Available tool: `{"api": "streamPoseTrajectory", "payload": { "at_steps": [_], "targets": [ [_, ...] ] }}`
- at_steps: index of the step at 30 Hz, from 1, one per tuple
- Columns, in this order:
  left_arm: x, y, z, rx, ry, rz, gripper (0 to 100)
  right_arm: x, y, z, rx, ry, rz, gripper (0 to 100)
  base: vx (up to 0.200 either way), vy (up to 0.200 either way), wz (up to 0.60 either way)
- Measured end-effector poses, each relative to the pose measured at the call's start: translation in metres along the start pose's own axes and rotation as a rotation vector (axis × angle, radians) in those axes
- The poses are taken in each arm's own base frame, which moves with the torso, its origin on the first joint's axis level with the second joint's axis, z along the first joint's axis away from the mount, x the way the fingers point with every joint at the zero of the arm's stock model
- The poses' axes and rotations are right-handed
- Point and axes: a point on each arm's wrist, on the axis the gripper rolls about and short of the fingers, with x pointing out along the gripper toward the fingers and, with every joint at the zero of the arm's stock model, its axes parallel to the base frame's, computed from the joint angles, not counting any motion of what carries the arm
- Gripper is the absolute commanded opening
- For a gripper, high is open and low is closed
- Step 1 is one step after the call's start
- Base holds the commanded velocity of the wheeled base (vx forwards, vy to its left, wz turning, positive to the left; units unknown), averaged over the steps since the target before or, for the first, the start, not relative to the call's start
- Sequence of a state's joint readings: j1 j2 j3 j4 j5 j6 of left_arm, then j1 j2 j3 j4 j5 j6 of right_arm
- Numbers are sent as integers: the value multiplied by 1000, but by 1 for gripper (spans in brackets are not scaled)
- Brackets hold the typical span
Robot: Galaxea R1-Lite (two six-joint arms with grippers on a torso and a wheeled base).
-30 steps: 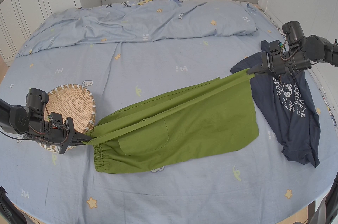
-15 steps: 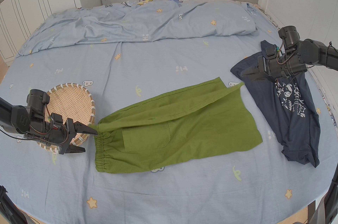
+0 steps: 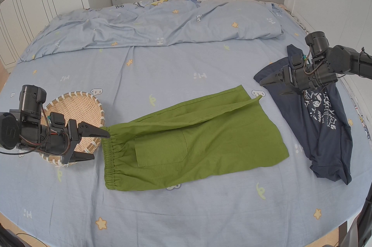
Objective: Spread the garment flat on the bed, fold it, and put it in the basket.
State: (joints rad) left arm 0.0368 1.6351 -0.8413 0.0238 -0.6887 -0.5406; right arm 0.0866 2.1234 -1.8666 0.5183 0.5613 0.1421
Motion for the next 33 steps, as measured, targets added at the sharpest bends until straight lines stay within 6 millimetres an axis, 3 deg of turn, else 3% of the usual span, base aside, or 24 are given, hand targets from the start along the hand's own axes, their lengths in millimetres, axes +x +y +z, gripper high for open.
{"api": "streamPoseTrajectory", "payload": {
  "at_steps": [6,11,23,33],
  "targets": [
    [5,-44,-20,118,36,-100,100,-11,5,-14,15,6,7,100,0,0,0],
    [27,-60,-20,186,34,-126,100,-23,8,-31,33,-2,22,100,0,0,0],
    [120,-60,10,224,27,-103,100,-50,14,-55,34,-91,43,100,0,0,0],
    [161,-49,48,172,-98,-84,100,-59,19,-58,27,-108,46,100,0,0,0]
  ]
}}
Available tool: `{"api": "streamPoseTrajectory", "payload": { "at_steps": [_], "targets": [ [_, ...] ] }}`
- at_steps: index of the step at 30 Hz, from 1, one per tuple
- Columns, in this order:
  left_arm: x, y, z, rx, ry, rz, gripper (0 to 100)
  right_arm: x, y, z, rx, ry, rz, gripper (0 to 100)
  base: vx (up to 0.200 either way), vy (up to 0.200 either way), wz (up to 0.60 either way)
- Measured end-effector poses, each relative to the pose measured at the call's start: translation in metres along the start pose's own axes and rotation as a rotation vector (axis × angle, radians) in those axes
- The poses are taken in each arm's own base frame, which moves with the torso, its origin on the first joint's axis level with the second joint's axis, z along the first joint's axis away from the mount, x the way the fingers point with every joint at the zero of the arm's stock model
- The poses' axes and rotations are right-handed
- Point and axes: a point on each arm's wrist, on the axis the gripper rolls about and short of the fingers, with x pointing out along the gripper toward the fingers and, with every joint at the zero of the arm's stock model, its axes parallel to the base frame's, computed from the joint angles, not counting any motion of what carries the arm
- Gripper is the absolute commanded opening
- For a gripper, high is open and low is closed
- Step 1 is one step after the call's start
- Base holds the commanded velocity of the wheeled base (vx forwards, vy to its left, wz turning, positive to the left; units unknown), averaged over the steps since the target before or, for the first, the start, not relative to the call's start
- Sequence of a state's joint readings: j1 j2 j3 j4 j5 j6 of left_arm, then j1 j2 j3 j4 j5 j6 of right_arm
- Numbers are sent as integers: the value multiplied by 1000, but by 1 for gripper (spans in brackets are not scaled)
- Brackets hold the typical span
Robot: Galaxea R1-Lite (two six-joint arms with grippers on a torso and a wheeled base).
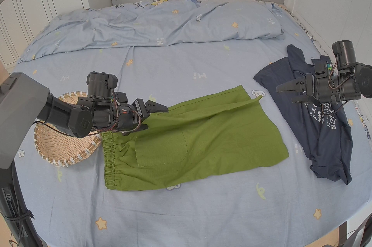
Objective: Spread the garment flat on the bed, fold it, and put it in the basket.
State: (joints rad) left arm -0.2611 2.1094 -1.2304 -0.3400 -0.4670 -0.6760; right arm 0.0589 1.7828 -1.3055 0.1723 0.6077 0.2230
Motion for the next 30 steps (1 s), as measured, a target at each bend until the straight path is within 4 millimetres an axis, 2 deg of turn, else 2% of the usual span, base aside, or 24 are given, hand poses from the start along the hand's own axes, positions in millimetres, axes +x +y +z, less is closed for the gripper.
{"api": "streamPoseTrajectory", "payload": {
  "at_steps": [5,9,16,23,30],
  "targets": [
    [11,11,16,-5,-112,14,100,-1,1,-1,-2,0,2,100,0,0,0],
    [11,20,25,-32,-175,10,100,0,1,-1,-3,1,2,100,0,0,0],
    [5,25,21,-52,-172,24,100,0,2,-2,-4,4,3,100,0,0,0],
    [-18,7,7,-41,-150,4,100,0,1,-2,-3,4,2,100,0,0,0],
    [-62,-4,-26,-44,-79,-21,100,-2,2,-3,-5,3,2,100,0,0,0]
  ]
}}
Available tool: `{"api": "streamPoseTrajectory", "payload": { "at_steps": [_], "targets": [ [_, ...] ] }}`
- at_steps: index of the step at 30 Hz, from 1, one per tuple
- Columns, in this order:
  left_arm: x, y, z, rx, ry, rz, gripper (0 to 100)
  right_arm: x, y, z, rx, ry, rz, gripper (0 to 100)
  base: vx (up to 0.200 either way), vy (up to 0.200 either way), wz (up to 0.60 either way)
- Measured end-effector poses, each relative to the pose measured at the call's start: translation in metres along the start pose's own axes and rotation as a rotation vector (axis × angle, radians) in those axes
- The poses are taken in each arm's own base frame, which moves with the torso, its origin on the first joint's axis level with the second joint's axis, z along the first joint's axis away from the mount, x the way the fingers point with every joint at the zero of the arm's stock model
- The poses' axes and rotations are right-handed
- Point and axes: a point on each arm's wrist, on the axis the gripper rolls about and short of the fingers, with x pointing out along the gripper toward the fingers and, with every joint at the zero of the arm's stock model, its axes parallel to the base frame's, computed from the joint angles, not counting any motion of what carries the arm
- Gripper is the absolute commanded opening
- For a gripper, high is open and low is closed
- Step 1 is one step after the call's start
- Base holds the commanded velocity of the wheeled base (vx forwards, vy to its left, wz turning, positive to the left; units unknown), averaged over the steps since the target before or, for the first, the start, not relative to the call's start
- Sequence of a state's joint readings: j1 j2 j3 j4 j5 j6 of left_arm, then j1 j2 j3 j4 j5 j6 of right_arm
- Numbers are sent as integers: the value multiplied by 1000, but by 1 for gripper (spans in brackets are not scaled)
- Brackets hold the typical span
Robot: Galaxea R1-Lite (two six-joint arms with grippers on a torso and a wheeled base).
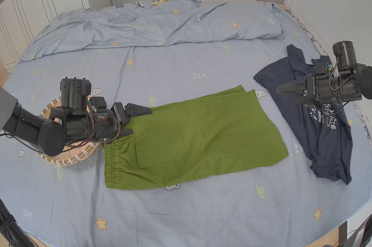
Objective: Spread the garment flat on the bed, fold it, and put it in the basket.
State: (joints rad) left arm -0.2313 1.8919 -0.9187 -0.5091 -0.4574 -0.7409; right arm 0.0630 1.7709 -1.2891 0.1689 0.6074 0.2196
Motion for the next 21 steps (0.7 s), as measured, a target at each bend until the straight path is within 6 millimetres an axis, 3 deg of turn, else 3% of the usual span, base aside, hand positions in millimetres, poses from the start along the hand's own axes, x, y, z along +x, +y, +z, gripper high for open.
{"api": "streamPoseTrajectory", "payload": {
  "at_steps": [5,11,16,21],
  "targets": [
    [-35,7,-34,10,71,22,100,-3,3,-1,-3,-2,3,100,0,0,0],
    [-72,35,-71,50,121,74,100,-6,8,-4,-12,-3,11,100,0,0,0],
    [-94,51,-75,73,54,63,100,-7,13,-8,-22,3,21,100,0,0,0],
    [-96,64,-70,78,-5,68,100,-7,17,-10,-29,8,28,100,0,0,0]
  ]
}}
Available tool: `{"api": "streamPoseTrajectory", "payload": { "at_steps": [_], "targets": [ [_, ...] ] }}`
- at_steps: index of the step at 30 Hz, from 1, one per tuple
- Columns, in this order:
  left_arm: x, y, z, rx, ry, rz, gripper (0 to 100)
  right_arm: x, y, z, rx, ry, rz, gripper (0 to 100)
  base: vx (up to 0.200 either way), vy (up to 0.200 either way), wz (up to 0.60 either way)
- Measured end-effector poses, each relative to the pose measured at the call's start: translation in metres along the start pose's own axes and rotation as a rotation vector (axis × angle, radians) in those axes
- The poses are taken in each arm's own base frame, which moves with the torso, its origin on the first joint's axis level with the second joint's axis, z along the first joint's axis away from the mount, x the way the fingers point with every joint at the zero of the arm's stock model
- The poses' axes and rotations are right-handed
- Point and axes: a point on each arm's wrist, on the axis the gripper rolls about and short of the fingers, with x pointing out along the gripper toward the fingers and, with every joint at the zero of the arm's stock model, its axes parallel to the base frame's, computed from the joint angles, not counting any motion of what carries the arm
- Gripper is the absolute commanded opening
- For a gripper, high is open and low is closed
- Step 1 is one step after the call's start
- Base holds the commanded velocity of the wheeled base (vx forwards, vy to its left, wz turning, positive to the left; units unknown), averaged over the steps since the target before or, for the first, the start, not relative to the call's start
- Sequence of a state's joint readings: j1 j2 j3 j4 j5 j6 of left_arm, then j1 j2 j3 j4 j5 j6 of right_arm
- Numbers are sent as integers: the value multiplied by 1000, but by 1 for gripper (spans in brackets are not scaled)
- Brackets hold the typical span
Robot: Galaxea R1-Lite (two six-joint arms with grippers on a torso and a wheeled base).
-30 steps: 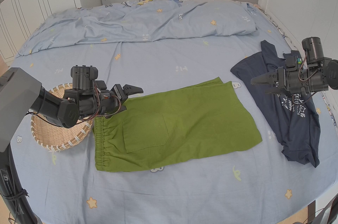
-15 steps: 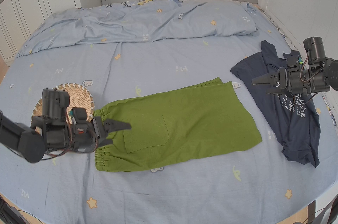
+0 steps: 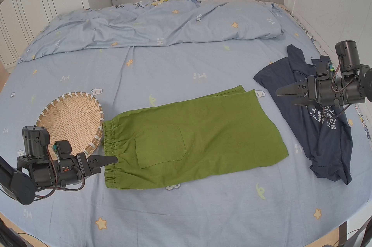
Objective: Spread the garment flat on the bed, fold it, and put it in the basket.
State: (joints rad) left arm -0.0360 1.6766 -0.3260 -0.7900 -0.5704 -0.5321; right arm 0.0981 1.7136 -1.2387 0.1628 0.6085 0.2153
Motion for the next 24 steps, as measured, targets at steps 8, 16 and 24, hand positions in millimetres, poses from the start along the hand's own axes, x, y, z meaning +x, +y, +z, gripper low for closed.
{"api": "streamPoseTrajectory", "payload": {
  "at_steps": [8,16,24],
  "targets": [
    [21,22,5,8,-37,5,100,1,2,-1,-4,4,5,100,0,0,0],
    [33,37,2,-5,-32,19,100,2,1,-1,-10,-2,7,100,0,0,0],
    [42,44,-1,-14,-10,31,100,4,0,-2,-19,-21,10,100,0,0,0]
  ]
}}
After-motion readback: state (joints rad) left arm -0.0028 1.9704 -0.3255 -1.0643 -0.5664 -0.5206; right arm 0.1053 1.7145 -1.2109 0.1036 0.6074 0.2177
